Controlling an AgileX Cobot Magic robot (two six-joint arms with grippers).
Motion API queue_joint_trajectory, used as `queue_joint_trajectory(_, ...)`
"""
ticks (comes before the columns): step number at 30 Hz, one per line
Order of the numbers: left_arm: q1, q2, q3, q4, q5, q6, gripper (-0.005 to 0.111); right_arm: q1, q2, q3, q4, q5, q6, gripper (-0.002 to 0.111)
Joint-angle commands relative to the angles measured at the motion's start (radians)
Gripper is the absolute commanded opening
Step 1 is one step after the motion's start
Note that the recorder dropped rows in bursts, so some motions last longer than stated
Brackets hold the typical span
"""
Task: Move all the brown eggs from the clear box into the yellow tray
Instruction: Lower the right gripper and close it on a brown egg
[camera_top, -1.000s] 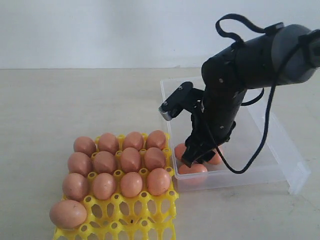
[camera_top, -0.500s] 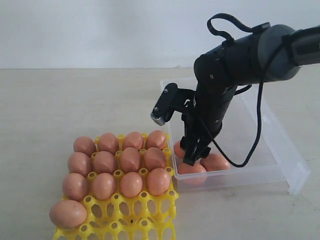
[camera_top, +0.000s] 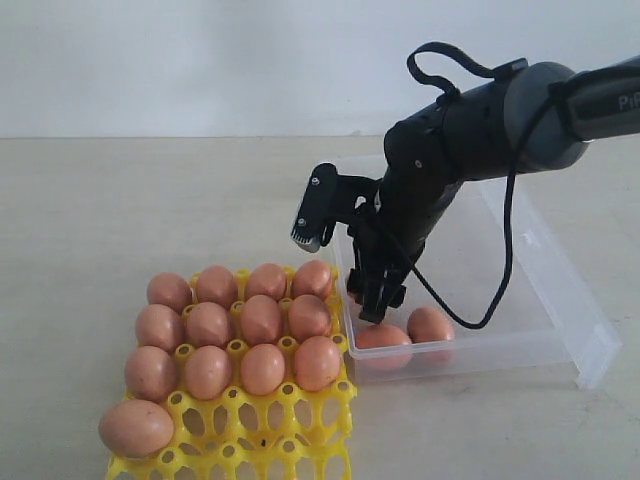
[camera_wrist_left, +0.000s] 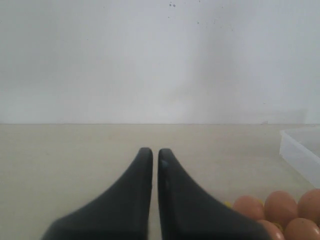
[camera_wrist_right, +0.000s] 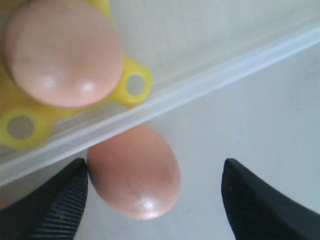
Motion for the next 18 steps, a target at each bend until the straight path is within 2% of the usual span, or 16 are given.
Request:
queue_joint_trajectory(1, 0.003, -0.003, 0.004, 0.0, 0.001, 0.003, 0.004, 0.002, 0.012, -0.004, -0.004, -0.014, -0.023, 0.066)
queue_joint_trajectory(8, 0.003, -0.003, 0.004, 0.0, 0.001, 0.003, 0.004, 0.002, 0.089, -0.004, -0.004, -0.043, -0.074, 0.065)
queue_joint_trajectory(10, 0.003, -0.003, 0.004, 0.0, 0.001, 0.003, 0.004, 0.002, 0.101, -0.004, -0.004, -0.038, -0.05, 0.059)
queue_joint_trajectory(12, 0.003, -0.003, 0.004, 0.0, 0.001, 0.003, 0.004, 0.002, 0.103, -0.004, -0.002, -0.036, -0.012, 0.044)
queue_joint_trajectory(14, 0.003, -0.003, 0.004, 0.0, -0.002, 0.003, 0.004, 0.002, 0.103, -0.004, -0.002, -0.036, 0.015, 0.027)
queue_joint_trajectory(15, 0.003, -0.003, 0.004, 0.0, -0.003, 0.003, 0.004, 0.002, 0.102, -0.004, -0.002, -0.033, 0.025, 0.015)
queue_joint_trajectory(17, 0.003, -0.003, 0.004, 0.0, -0.006, 0.003, 0.004, 0.002, 0.099, -0.004, -0.002, -0.026, 0.032, 0.0)
queue_joint_trajectory(18, 0.003, -0.003, 0.004, 0.0, -0.006, 0.003, 0.004, 0.002, 0.099, -0.004, -0.001, -0.023, 0.047, 0.0)
